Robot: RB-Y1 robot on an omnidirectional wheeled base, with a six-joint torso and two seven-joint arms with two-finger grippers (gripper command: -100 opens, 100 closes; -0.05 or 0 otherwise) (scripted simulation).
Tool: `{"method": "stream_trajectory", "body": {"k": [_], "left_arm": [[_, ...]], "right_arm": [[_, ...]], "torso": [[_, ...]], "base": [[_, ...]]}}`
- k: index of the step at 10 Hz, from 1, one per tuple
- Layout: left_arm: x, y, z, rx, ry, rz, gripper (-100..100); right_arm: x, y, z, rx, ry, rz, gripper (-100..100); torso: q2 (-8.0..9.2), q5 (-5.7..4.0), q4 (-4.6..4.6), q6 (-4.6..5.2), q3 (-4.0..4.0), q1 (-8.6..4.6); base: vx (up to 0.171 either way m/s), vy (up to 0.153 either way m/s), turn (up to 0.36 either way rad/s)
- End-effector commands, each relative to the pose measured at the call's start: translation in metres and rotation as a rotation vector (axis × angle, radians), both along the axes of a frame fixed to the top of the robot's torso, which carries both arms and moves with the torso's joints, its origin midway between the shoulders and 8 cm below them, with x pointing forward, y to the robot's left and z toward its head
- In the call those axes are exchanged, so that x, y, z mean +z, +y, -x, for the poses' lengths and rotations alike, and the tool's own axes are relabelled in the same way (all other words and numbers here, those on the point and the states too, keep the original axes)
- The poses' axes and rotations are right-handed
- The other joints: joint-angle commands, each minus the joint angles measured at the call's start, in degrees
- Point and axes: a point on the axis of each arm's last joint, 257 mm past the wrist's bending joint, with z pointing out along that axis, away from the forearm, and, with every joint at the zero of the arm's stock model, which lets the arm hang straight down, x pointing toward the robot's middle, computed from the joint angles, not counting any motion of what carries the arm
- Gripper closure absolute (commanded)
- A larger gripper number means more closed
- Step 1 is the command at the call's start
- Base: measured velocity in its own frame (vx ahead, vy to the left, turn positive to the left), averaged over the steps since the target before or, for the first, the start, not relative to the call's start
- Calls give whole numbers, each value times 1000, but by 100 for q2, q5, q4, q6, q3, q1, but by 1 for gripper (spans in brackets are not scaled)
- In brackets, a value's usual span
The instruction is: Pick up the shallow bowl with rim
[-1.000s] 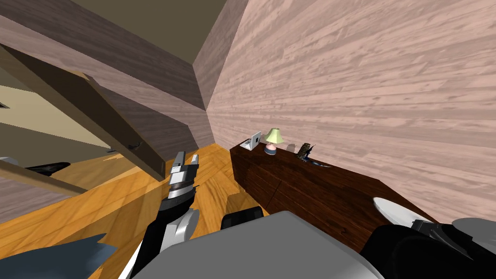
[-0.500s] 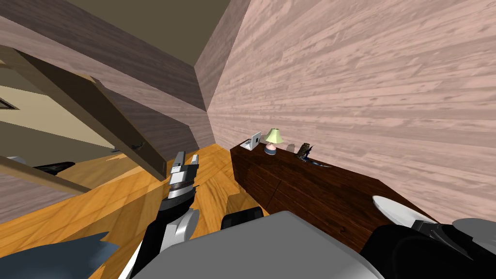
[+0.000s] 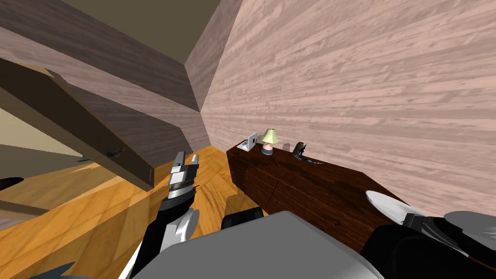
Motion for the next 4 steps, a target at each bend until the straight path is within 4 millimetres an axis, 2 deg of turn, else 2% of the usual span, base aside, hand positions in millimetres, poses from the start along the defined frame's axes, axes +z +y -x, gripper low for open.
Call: {"method": "stream_trajectory", "body": {"k": [1,2,3,4], "left_arm": [[0,0,0,0,0,0,0],[0,0,0,0,0,0,0],[0,0,0,0,0,0,0],[0,0,0,0,0,0,0]], "right_arm": [[6,-1,-17,45,-3,-1,100],[10,0,-27,71,-3,-1,100],[7,-2,-22,51,-6,1,100],[6,-2,-21,56,-2,-1,0]], "torso": [[0,0,0,0,0,0],[-3,5,-1,8,-2,3],[1,4,-1,17,0,5],[14,4,3,2,8,3]], "base": [[97,17,-241],[101,24,-340],[41,18,-79],[6,4,8]]}}
